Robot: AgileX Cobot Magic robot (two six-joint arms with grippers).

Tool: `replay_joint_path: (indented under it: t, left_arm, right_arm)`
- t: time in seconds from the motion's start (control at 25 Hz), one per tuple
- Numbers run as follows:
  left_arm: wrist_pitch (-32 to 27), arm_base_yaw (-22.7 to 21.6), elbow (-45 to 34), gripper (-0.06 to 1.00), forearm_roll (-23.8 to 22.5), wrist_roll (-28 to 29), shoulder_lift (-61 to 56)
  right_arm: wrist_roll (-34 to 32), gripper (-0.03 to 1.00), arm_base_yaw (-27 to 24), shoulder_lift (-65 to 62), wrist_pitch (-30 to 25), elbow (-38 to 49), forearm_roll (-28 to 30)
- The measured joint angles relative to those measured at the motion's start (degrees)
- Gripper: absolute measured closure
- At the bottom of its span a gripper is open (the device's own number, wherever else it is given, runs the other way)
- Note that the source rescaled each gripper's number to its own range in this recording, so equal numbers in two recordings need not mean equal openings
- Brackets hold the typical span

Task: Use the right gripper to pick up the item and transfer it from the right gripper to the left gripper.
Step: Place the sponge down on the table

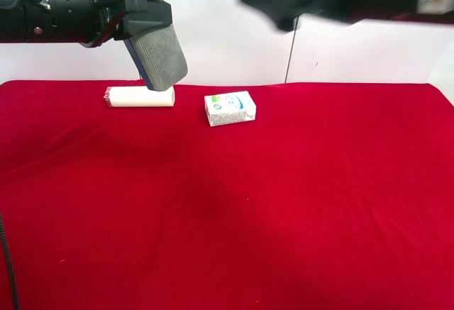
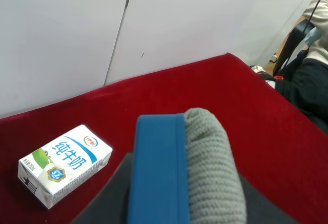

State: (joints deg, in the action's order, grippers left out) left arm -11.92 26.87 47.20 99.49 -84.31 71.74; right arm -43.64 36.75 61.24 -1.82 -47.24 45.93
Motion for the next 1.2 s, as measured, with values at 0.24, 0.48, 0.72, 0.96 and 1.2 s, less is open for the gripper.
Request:
replay_joint_path:
  t: [0.24,0.48,0.72,0.96,1.2]
  left_arm:
    - [0.0,0.0,0.0,0.93,0.0,0.0,0.0]
    - [0.0,0.0,0.0,0.93,0.0,0.0,0.0]
    - [0.0,0.0,0.0,0.93,0.0,0.0,0.0]
    - [0.0,0.0,0.0,0.93,0.0,0.0,0.0]
    - [0.1,0.0,0.0,0.93,-0.1,0.0,0.0]
  right_arm:
    - [10.8,0.23,0.0,-13.6,-24.5,0.0,-12.1]
    - [30.7,0.23,0.0,-22.1,-43.2,0.0,-30.2]
    - [36.4,0.27,0.0,-27.5,-55.9,0.9,-37.6]
    - [37.0,0.31,0.0,-35.8,-58.9,10.3,-39.2]
    - [35.8,0.31,0.0,-44.7,-64.1,16.1,-39.7]
